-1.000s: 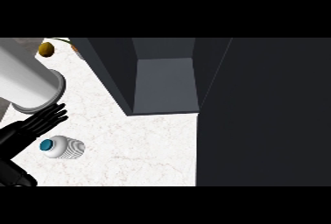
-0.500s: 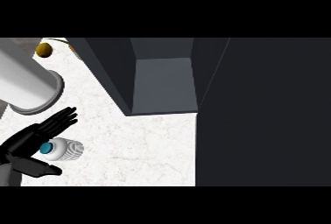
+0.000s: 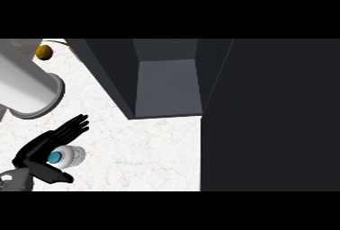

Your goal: Pick up the bottled water, place it into the cabinet and close the cabinet

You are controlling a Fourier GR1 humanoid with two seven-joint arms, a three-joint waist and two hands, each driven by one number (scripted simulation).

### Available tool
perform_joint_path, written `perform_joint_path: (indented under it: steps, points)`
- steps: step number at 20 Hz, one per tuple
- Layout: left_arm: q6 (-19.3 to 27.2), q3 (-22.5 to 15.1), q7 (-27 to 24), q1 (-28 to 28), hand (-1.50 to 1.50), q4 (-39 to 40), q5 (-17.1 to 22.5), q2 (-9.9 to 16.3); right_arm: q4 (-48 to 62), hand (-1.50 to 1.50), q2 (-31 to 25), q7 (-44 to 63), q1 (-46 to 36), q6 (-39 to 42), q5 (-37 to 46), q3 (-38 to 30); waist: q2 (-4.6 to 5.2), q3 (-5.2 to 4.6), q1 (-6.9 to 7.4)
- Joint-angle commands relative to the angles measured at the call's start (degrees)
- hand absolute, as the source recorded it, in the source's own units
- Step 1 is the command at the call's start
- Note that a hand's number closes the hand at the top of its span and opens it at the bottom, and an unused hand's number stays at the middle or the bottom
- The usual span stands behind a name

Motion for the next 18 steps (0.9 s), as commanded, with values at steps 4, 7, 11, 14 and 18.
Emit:
perform_joint_path:
  steps: [4, 7, 11, 14, 18]
  points:
    - [-5.5, -3.8, -11.7, -1.3, 1.50, 7.4, 0.8, -0.5, -8.7, -1.50, -0.5, 1.9, 2.2, -2.2, -5.8, -1.0, 0.35, -0.28, 0.15]
    - [-9.5, -4.2, -10.3, -1.2, 1.50, 10.9, 4.7, 0.8, -7.7, -1.50, -0.5, 0.6, 4.4, -1.0, -4.0, -0.9, 0.23, -0.21, -0.19]
    - [-9.3, -5.6, -9.6, -3.2, 1.50, 13.1, 7.2, 0.0, -7.1, -1.50, -2.0, -0.5, 4.4, -0.1, -5.0, -2.5, 0.20, -0.20, -0.34]
    - [-10.5, -7.2, -11.7, -2.0, 1.50, 12.1, 8.3, 0.1, -6.7, -1.50, -1.5, -1.2, 3.9, -1.1, -4.6, -2.3, 0.09, -0.22, 0.43]
    - [0.6, -3.0, -15.0, 0.4, 1.50, 12.4, 11.2, -1.5, -7.1, -1.50, -1.3, -1.8, 7.2, -1.1, -5.8, -3.4, -0.11, -0.18, 1.07]
